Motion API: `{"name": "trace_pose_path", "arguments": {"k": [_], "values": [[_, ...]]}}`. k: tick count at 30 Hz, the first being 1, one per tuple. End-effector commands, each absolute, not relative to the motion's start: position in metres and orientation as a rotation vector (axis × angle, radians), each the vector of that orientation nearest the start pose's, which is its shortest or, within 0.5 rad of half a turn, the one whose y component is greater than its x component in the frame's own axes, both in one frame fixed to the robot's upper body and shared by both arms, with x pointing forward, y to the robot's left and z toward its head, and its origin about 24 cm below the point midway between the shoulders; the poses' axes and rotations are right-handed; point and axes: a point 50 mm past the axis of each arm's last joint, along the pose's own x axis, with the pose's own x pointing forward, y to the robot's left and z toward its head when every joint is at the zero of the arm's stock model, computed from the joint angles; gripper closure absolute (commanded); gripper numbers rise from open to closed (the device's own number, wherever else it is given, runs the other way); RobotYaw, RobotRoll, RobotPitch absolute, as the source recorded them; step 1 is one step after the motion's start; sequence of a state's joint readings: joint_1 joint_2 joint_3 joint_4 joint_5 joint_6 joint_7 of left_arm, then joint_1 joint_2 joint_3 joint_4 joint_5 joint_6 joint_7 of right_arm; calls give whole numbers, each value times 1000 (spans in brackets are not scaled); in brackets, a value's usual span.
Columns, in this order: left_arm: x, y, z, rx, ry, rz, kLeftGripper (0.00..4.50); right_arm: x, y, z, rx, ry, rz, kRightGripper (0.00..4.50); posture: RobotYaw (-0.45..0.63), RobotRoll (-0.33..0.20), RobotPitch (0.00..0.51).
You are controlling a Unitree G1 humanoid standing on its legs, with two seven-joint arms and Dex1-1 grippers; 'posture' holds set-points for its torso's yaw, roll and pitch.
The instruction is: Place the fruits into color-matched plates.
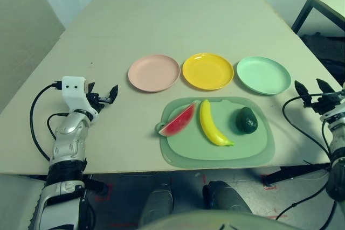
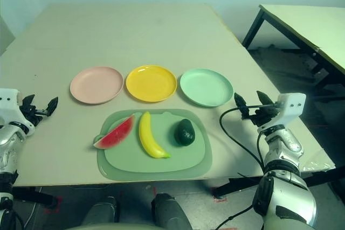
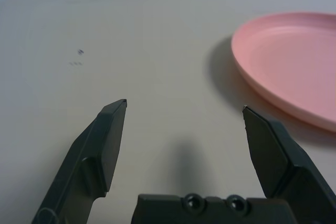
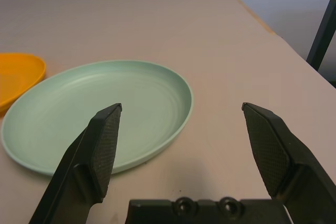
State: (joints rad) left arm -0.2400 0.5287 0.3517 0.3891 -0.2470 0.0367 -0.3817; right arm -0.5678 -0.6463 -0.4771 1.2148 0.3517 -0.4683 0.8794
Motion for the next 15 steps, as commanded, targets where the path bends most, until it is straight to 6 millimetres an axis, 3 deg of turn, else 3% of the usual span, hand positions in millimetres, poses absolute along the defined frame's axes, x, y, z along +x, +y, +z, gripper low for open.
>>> {"name": "trace_pose_path", "arguments": {"k": [1, 8, 15], "values": [[271, 332, 84, 138, 68, 80, 23, 289, -361, 80, -21, -89, 134, 0, -8, 0, 35], [262, 341, 83, 142, 80, 94, 23, 288, -352, 73, -34, -83, 184, 0, -20, 0, 52], [258, 353, 103, 129, -7, 6, 23, 279, -352, 62, -34, -66, 196, 0, -17, 0, 39]]}}
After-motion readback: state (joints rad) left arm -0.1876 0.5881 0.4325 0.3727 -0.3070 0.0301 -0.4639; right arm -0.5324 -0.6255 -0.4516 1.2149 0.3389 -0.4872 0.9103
